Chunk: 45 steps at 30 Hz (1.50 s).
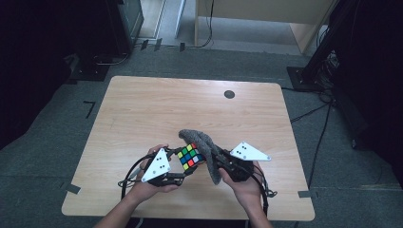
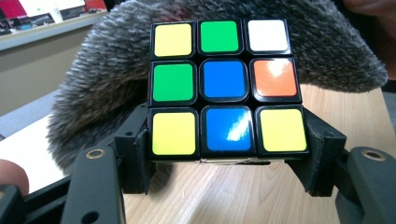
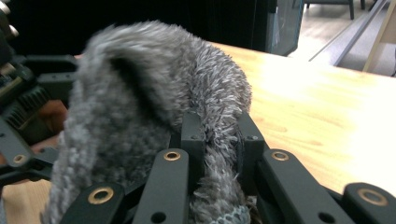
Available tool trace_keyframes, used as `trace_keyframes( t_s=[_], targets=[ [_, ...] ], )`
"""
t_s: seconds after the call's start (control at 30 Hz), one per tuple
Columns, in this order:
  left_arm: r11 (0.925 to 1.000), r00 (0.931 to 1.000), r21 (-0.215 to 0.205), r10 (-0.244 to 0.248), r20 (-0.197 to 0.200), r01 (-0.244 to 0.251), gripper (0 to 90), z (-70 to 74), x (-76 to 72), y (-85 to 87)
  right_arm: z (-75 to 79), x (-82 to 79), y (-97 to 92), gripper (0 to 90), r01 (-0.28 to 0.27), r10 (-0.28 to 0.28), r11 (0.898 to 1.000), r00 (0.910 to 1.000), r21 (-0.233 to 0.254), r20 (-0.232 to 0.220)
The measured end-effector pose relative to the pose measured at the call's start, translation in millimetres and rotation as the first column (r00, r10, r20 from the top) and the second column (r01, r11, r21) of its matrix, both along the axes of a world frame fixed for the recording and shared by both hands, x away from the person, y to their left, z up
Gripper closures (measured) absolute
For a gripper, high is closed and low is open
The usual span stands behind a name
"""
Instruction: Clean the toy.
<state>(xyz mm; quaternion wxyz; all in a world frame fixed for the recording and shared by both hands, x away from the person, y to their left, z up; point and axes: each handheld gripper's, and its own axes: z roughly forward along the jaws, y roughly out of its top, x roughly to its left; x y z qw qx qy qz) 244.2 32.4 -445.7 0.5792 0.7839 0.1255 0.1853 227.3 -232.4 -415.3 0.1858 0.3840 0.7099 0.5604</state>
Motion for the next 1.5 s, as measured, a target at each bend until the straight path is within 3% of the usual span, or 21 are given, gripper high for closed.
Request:
trace_keyframes(
  t_s=[0.1, 0.17, 0.23, 0.3, 0.33, 0.43, 0.47, 0.57, 0.67, 0.73, 0.83, 0.93, 1.0, 1.17, 1.27, 1.4, 1.5],
  targets=[
    [0.9999, 0.9999, 0.010, 0.006, -0.011, -0.006, 34.3, -2.1, 0.9, -0.9, 10.9, -6.4, -2.7, 78.8, -0.022, 0.018, 0.997, 0.9985, 0.070, 0.051],
    [1.0000, 0.9999, 0.007, 0.000, -0.012, 0.000, 34.3, -1.4, 0.2, -1.2, 13.0, -9.0, 0.3, 78.7, -0.038, 0.034, 0.997, 0.9974, 0.068, 0.064],
    [0.9999, 0.9999, -0.011, -0.008, -0.013, 0.007, 34.3, 1.0, -0.8, -0.4, 10.5, -9.1, 5.7, 78.2, -0.055, 0.053, 0.998, 0.9965, 0.035, 0.065],
    [0.9999, 0.9999, 0.014, 0.006, -0.008, -0.006, 34.2, 2.1, -0.7, -0.4, 4.6, -6.7, 8.5, 77.6, -0.059, 0.058, 0.998, 0.9965, 0.011, 0.059],
    [0.9997, 0.9999, 0.021, 0.012, -0.007, -0.012, 34.2, 1.4, -0.5, -0.2, 0.0, -3.9, 7.4, 77.6, -0.051, 0.051, 0.999, 0.9975, 0.005, 0.050],
    [0.9997, 0.9995, 0.018, 0.019, -0.026, -0.018, 34.2, -0.4, 1.8, 0.5, -9.7, 3.5, 4.8, 78.6, 0.000, 0.000, 0.996, 1.0000, -0.088, -0.004],
    [0.9995, 0.9995, 0.024, 0.021, -0.024, -0.021, 34.2, -0.9, 2.3, -0.2, -10.6, 4.4, 3.7, 79.0, 0.005, -0.005, 0.996, 0.9999, -0.087, -0.010],
    [0.9991, 0.9996, 0.038, 0.016, -0.022, -0.015, 34.2, -2.4, 1.6, -2.3, -3.3, 1.2, 0.4, 80.1, 0.005, -0.004, 0.999, 0.9999, -0.035, 0.010],
    [0.9992, 0.9996, 0.041, 0.005, -0.027, -0.003, 34.2, -3.2, 0.8, -4.3, 10.9, -8.5, 2.3, 80.2, -0.051, 0.048, 0.997, 0.9966, 0.058, 0.067],
    [0.9998, 0.9994, 0.016, -0.009, -0.034, 0.010, 34.2, -1.0, 0.5, -3.1, 11.6, -10.3, 5.9, 80.2, -0.071, 0.067, 0.996, 0.9950, 0.046, 0.074],
    [0.9999, 0.9990, 0.010, -0.002, -0.045, 0.003, 34.2, 2.1, 1.6, 0.2, 2.0, -6.2, 8.1, 80.3, -0.057, 0.057, 0.998, 0.9972, 0.012, 0.048],
    [0.9995, 0.9981, -0.031, 0.006, -0.062, -0.008, 34.2, 2.8, 4.6, 5.3, -8.5, 4.6, -0.6, 80.4, 0.002, -0.002, 1.000, 0.9992, -0.024, -0.039],
    [0.9992, 0.9980, -0.037, 0.015, -0.061, -0.017, 34.2, 3.3, 5.7, 6.4, -13.2, 7.7, -7.6, 80.5, 0.029, -0.028, 0.999, 0.9969, 0.016, -0.074],
    [0.9968, 0.9955, -0.078, 0.007, -0.095, -0.014, 34.2, 4.9, 7.3, 9.3, -14.9, 4.1, 4.1, 80.9, -0.024, 0.026, 0.999, 0.9980, 0.047, -0.058],
    [0.9956, 0.9939, -0.092, 0.007, -0.110, -0.017, 34.2, 5.2, 8.7, 12.0, -21.8, 6.6, 3.3, 80.9, -0.034, 0.045, 0.992, 0.9948, 0.122, -0.091],
    [0.9932, 0.9940, -0.115, 0.003, -0.109, -0.016, 34.2, 6.3, 8.5, 11.7, -33.3, 9.2, 13.2, 80.7, -0.090, 0.106, 0.991, 0.9816, 0.103, -0.159],
    [0.9934, 0.9955, -0.114, 0.005, -0.095, -0.016, 34.2, 6.8, 8.0, 13.4, -38.3, 7.6, 24.3, 80.6, -0.134, 0.143, 0.989, 0.9751, 0.064, -0.169]
  ],
)
